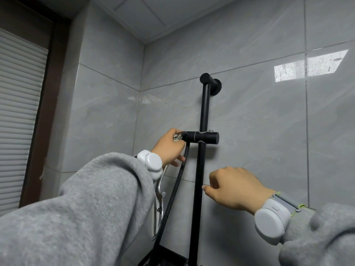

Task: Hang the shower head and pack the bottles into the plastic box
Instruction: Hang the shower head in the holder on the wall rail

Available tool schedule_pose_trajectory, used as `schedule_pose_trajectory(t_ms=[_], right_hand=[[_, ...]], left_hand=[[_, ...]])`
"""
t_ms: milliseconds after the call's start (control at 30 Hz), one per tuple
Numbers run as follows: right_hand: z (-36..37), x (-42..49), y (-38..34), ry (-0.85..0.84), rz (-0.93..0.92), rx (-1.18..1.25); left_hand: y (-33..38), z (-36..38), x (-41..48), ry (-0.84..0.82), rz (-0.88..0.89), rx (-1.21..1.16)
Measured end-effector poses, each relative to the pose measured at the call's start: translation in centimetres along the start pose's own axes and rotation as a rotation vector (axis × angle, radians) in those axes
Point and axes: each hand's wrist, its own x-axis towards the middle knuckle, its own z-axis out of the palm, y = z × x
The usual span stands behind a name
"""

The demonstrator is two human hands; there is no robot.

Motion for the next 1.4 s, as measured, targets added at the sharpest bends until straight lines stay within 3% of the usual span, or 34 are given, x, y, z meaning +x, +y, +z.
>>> schedule_pose_trajectory(t_ms=[367, 1100, 1400], right_hand=[[-0.4, 0.4, -0.3, 0.005, 0.007, 0.013], [-1.7, -0.8, 0.6, -0.005, 0.039, 0.008], [-1.2, 0.4, -0.2, 0.261, 0.009, 0.062]], left_hand=[[0.3, 0.2, -0.6, 0.023, 0.051, 0.259], [0.1, 0.7, -0.1, 0.091, 0.104, 0.371], [-0.5, -0.4, -1.5, 0.264, 0.398, 0.910]])
